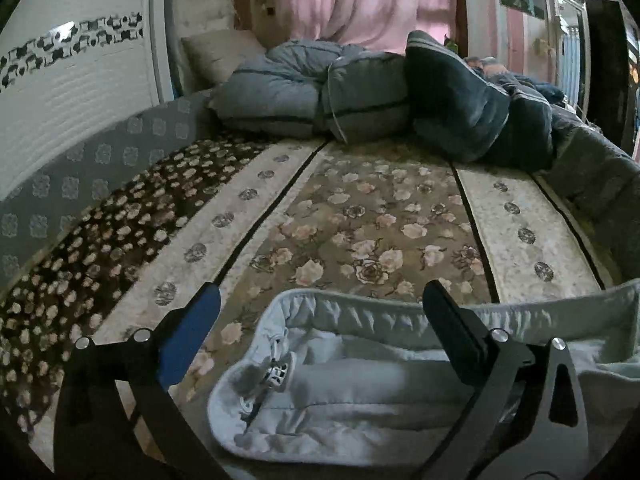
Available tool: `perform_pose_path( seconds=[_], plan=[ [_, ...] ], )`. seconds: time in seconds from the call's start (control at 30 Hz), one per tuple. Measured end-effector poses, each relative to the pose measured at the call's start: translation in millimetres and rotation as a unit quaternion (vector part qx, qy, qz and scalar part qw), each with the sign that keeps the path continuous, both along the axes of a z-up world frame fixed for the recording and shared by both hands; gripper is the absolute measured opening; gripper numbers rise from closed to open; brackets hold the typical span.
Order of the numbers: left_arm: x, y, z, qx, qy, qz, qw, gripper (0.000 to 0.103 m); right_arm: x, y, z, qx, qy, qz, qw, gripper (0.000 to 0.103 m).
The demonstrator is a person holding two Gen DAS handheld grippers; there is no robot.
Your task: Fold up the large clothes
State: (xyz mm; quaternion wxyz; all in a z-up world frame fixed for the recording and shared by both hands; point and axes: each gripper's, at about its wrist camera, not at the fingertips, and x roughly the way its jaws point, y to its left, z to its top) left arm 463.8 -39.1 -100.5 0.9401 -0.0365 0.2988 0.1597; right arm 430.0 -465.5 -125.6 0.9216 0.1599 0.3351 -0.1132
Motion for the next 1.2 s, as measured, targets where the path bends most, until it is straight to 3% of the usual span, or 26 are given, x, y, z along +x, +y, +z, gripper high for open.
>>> perform_pose_path(
  seconds=[0.17, 0.33, 0.43, 0.5, 0.6, 0.7, 0.83, 0.93, 1.03, 1.1, 1.2],
  plan=[
    [20.4, 1.3, -12.3, -0.012, -0.002, 0.007, 0.9999, 0.100, 13.4, -12.8, -5.8, 0.014, -0.007, -0.014, 1.000, 0.100],
    [37.3, -1.7, -18.5, -0.019, 0.021, 0.004, 0.9996, 0.100, 21.0, -15.8, -9.3, 0.019, -0.002, -0.007, 1.000, 0.100],
    [26.1, 4.2, -2.2, -0.021, -0.002, 0.011, 0.9997, 0.100, 6.9, -13.5, 4.4, 0.006, -0.027, -0.008, 1.000, 0.101],
    [4.0, 14.8, 20.3, -0.023, -0.035, 0.049, 0.9979, 0.100, -4.3, -9.6, 17.8, 0.002, -0.044, -0.003, 0.999, 0.101],
    [-35.6, 23.2, 48.3, -0.044, -0.074, 0.068, 0.9939, 0.100, -22.2, 2.2, 39.4, -0.006, -0.061, 0.026, 0.998, 0.101],
    [-85.4, 3.0, 64.8, -0.050, -0.098, 0.008, 0.9939, 0.100, -50.6, 32.1, 57.8, -0.044, -0.062, 0.105, 0.992, 0.101],
    [-112.3, -49.0, 43.8, -0.034, -0.035, -0.102, 0.9936, 0.100, -83.8, 73.1, 71.0, -0.065, -0.059, 0.190, 0.978, 0.101],
    [-139.9, -92.3, 21.0, -0.021, -0.006, -0.177, 0.9840, 0.100, -103.9, 88.1, 70.8, -0.053, -0.039, 0.203, 0.977, 0.101],
    [-146.4, -128.0, 8.1, 0.034, 0.005, -0.225, 0.9738, 0.100, -109.6, 103.0, 65.4, -0.051, -0.016, 0.226, 0.973, 0.101],
    [-137.0, -137.6, 0.1, 0.093, 0.005, -0.204, 0.9745, 0.100, -106.2, 104.6, 57.6, -0.078, -0.007, 0.220, 0.972, 0.101],
    [-104.6, -117.0, -9.7, 0.083, 0.022, -0.156, 0.9840, 0.100, -88.5, 93.7, 33.6, -0.058, 0.035, 0.204, 0.977, 0.101]
  ],
)
